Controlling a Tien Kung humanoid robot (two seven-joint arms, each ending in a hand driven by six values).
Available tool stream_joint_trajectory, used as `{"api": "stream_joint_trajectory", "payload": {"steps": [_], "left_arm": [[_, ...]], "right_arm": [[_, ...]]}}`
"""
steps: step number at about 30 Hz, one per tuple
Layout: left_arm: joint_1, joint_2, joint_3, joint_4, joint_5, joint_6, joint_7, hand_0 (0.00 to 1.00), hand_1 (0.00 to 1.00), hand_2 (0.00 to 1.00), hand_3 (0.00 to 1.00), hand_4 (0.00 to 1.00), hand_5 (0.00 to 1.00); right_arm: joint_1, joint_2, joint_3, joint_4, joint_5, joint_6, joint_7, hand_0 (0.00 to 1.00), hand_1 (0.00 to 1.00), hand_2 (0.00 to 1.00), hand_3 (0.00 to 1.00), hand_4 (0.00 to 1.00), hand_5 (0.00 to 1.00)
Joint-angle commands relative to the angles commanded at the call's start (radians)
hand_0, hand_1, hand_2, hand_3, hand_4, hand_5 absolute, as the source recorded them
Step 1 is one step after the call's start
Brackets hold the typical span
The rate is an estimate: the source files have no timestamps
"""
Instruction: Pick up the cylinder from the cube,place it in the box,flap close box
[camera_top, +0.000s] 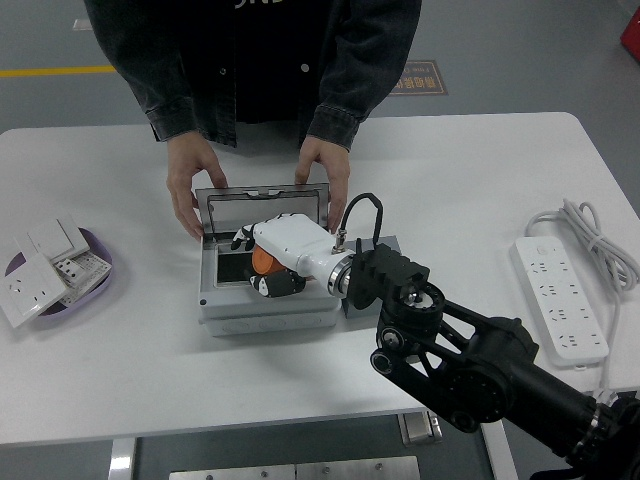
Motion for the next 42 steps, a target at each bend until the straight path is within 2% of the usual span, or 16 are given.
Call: {"api": "stream_joint_trajectory", "payload": {"steps": [6, 10, 17, 21, 27, 34, 38, 42], "left_arm": [[-0.001, 0.0, 0.003, 0.0, 0.0, 0.0, -0.001, 0.638, 0.674, 0.676, 0.713, 0.769, 0.319], [0.0, -0.001, 0.011, 0.0, -0.007, -0.001, -0.004, 0.638, 0.674, 0.676, 0.713, 0.769, 0.319], [0.003, -0.001, 0.008, 0.0, -0.005, -0.002, -0.003, 0.638, 0.673, 0.676, 0.714, 0.77, 0.319], [0.002, 0.001, 0.006, 0.0, -0.001, -0.002, -0.003, 0.638, 0.673, 0.676, 0.713, 0.769, 0.319], [-0.001, 0.002, 0.008, 0.0, 0.002, -0.003, -0.003, 0.638, 0.673, 0.676, 0.713, 0.769, 0.318], [-0.004, 0.004, 0.006, 0.0, 0.01, -0.004, 0.0, 0.638, 0.673, 0.676, 0.713, 0.769, 0.318], [-0.007, 0.004, 0.011, 0.0, 0.007, -0.004, -0.002, 0.638, 0.673, 0.676, 0.713, 0.769, 0.318], [-0.008, 0.003, 0.011, 0.0, 0.009, -0.004, -0.001, 0.637, 0.673, 0.676, 0.713, 0.769, 0.318]], "right_arm": [[-0.005, 0.0, 0.0, -0.003, 0.028, -0.019, 0.018, 0.876, 0.74, 0.733, 0.72, 0.719, 0.33], [-0.014, -0.01, -0.011, 0.001, 0.125, -0.028, 0.048, 0.876, 0.74, 0.733, 0.72, 0.719, 0.33], [-0.003, -0.078, -0.007, 0.089, 0.376, -0.042, 0.101, 0.864, 0.73, 0.723, 0.714, 0.72, 0.328], [0.046, -0.112, 0.022, 0.094, 0.503, -0.055, 0.117, 0.85, 0.723, 0.718, 0.71, 0.723, 0.328], [0.133, -0.138, 0.06, 0.011, 0.625, -0.075, 0.137, 0.814, 0.706, 0.709, 0.706, 0.722, 0.331], [0.207, -0.137, 0.069, -0.104, 0.662, -0.085, 0.159, 0.796, 0.692, 0.688, 0.704, 0.721, 0.337], [0.225, -0.138, 0.049, -0.169, 0.681, -0.093, 0.17, 0.782, 0.686, 0.684, 0.703, 0.72, 0.337], [0.229, -0.152, 0.016, -0.187, 0.684, -0.098, 0.175, 0.766, 0.675, 0.672, 0.701, 0.718, 0.337]]}}
